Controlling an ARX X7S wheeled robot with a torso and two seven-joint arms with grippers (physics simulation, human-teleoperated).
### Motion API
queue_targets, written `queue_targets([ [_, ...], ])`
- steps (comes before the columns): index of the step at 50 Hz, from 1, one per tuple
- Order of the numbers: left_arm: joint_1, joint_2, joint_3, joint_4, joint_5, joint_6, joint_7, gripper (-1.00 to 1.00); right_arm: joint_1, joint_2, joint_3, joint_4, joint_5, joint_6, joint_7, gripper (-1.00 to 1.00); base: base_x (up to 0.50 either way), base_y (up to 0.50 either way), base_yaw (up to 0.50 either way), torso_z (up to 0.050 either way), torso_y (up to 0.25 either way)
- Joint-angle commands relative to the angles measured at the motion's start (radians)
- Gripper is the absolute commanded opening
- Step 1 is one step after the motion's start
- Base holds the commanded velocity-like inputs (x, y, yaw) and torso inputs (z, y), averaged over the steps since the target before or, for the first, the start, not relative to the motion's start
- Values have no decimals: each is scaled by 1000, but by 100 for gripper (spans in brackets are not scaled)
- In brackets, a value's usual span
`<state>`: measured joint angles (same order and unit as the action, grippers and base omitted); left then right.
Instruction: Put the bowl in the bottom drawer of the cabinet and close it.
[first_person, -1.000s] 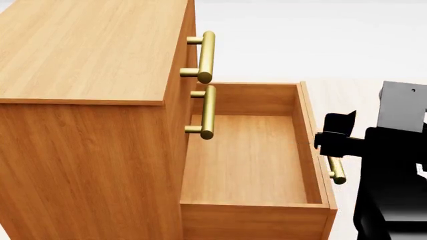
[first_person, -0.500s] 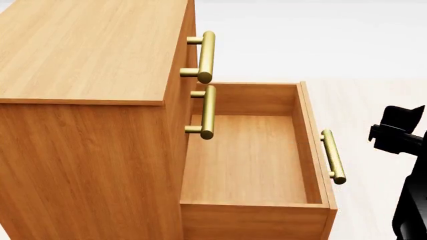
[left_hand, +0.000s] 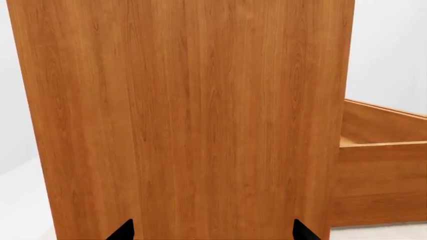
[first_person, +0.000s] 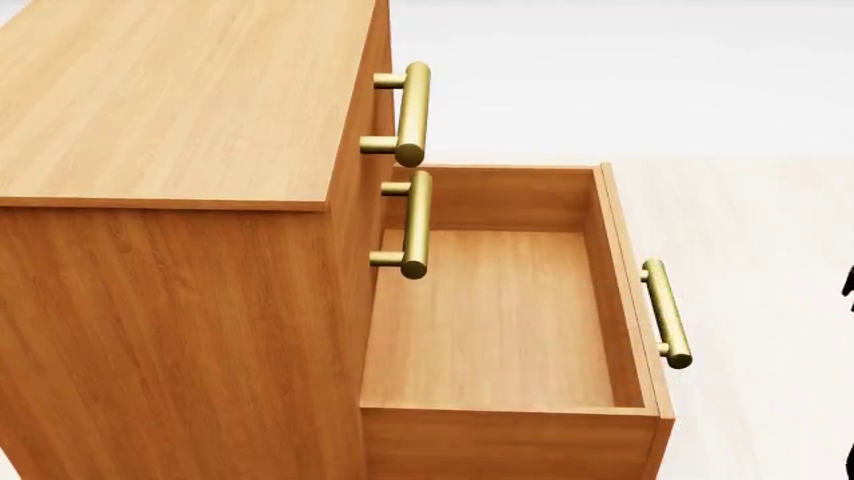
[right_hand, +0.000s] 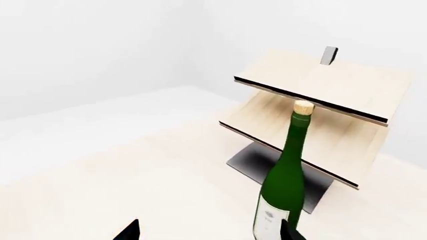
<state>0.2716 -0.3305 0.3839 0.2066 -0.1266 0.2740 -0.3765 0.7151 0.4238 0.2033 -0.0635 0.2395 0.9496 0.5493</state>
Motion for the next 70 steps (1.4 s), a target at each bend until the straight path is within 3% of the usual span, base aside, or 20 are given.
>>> queue_targets([
  [1,-3,-3,3,-8,-5,10,1,100,-18,-6,57,33,-28,-46,60,100,0,0,0,0,0],
  [70,-5,-21,31,-5,11,15,-18,100,-2,-30,241,328,14,36,136,100,0,0,0,0,0],
])
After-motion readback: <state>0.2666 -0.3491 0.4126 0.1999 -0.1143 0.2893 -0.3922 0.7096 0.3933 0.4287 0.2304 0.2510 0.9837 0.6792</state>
